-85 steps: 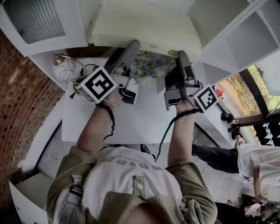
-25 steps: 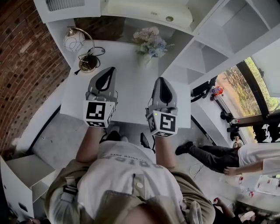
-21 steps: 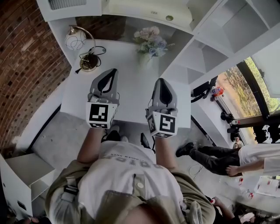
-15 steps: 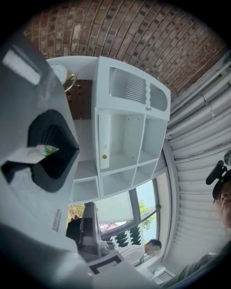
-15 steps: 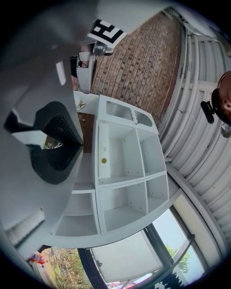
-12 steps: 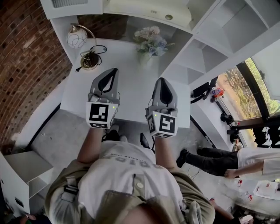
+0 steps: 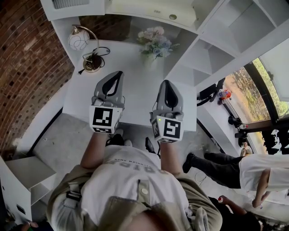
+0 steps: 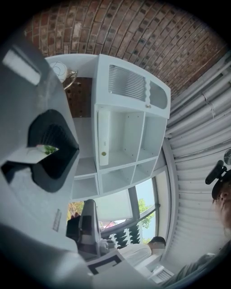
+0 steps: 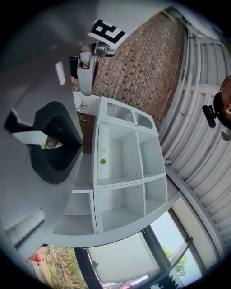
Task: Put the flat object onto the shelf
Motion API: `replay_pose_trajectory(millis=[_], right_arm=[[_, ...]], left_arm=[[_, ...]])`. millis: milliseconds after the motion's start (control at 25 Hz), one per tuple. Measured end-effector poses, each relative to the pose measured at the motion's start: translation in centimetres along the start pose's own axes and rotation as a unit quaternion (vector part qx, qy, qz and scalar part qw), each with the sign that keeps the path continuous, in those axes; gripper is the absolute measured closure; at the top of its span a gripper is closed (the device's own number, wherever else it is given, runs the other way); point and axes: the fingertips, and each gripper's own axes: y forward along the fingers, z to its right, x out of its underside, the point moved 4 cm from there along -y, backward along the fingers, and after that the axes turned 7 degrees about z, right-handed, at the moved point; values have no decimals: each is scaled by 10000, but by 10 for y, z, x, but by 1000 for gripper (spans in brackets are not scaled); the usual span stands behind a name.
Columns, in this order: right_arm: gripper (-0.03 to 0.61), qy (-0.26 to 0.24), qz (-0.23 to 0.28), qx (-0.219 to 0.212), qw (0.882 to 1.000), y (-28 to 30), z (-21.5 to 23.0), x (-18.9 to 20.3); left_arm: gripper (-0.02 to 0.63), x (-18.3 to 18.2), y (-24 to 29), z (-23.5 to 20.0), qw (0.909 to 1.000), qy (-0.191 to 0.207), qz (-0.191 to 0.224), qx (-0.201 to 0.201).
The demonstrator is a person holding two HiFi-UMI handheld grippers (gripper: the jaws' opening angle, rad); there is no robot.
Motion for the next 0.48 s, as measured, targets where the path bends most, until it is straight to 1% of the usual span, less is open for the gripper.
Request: replay_pose_trajectory(millis=[280,480], right_arm=[[578,-30,89,-60,9999,1,-3,-7],[578,-151,-110,48,9998,1,-4,-12]], left_arm=[[607,0,-2,1,10000,4,-21,37],[607,-1,-4,-1,10000,0,-38,53]])
